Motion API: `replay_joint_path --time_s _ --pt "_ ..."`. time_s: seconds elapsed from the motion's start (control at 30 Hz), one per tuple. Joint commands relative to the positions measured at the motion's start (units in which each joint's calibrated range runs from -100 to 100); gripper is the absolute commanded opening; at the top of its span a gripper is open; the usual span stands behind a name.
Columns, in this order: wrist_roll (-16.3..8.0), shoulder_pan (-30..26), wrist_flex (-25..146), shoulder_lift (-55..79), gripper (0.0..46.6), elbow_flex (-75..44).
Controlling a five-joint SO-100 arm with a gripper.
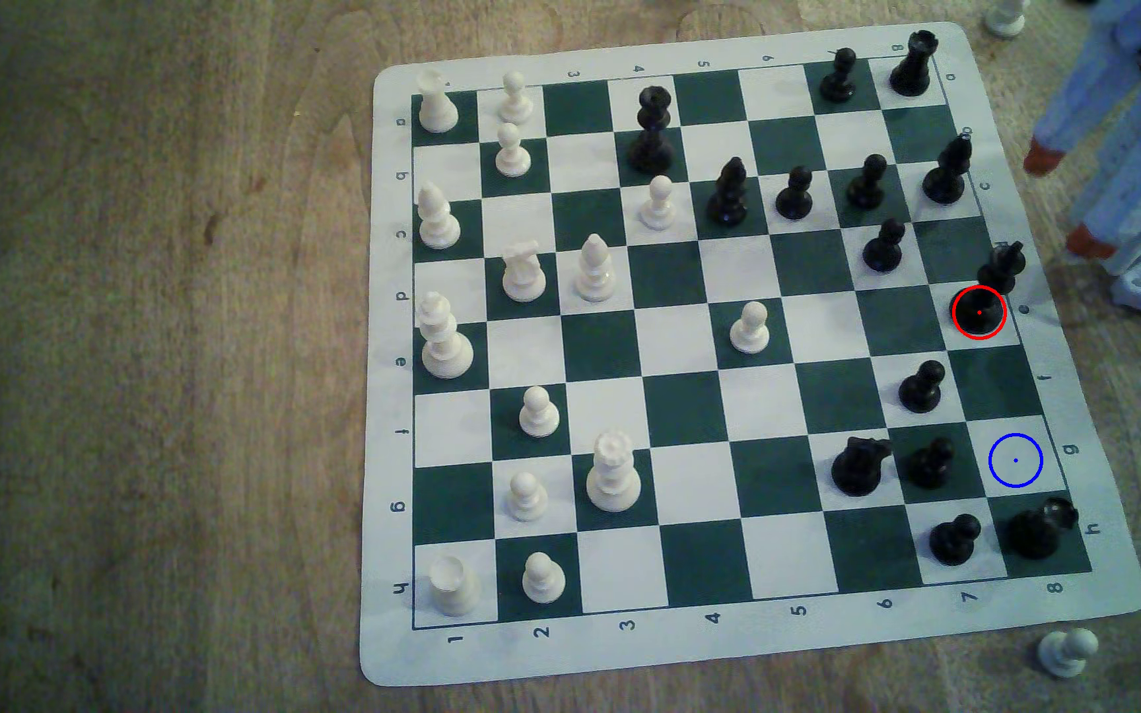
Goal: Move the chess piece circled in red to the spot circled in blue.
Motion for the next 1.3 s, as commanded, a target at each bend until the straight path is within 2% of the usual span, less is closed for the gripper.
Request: replay_joint_path --time_s 0.0,0.13,0.27,0.47,0.83,1.1,1.27 --pt "-0.5 -0.8 -2.8 0.1 19.0 4.7" --pt "-2.5 -4.5 -3.4 0.6 18.2 5.2" --pt "-3.4 -7.4 -3.5 0.2 19.7 5.2" --pt "-2.9 -7.6 -5.0 0.4 19.6 7.8" --pt "-0.6 -3.1 -7.0 2.3 19.9 7.8" --pt "0.9 -0.3 -10.1 1.9 19.4 14.4" --pt "0.9 -0.4 -10.9 1.4 17.9 16.1"
